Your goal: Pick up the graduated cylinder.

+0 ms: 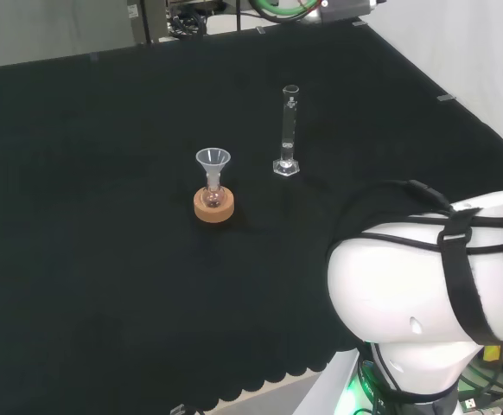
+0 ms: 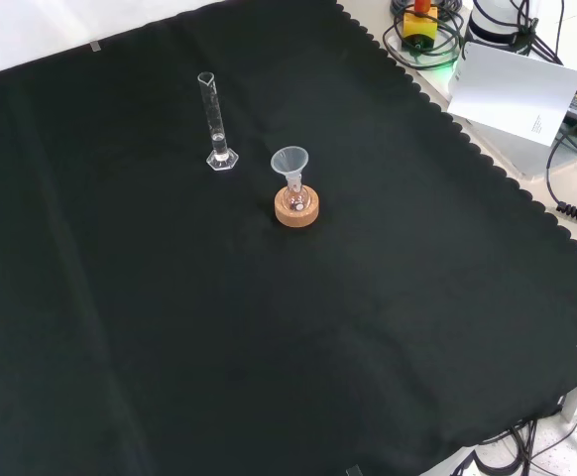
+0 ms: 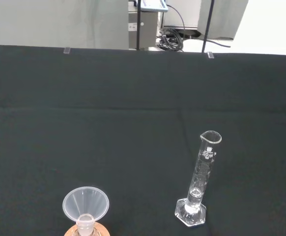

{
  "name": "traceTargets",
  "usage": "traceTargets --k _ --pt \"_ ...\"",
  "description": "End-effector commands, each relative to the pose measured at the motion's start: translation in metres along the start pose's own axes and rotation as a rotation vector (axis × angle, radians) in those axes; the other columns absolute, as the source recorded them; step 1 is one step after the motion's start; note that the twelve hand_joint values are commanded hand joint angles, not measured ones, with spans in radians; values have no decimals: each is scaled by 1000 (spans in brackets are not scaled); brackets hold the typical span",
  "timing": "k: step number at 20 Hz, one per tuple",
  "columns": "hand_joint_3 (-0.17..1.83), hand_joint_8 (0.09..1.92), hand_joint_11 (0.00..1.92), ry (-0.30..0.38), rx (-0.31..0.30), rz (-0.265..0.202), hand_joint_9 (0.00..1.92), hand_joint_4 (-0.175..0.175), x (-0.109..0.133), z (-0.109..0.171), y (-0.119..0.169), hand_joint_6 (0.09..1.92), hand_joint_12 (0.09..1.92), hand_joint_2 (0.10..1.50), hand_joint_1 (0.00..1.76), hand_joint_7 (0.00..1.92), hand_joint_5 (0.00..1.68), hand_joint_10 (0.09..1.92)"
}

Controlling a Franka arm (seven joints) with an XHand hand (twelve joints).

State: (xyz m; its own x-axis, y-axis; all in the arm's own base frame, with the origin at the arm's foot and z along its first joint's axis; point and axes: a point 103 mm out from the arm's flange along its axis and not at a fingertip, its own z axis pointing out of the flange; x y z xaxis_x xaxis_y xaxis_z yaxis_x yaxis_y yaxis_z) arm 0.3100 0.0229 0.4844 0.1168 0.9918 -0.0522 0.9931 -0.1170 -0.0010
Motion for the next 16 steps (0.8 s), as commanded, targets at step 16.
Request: traceTargets --k 16 --pt "357 535 0 133 11 41 289 -25 -118 93 75 87 1328 1212 0 126 297 637"
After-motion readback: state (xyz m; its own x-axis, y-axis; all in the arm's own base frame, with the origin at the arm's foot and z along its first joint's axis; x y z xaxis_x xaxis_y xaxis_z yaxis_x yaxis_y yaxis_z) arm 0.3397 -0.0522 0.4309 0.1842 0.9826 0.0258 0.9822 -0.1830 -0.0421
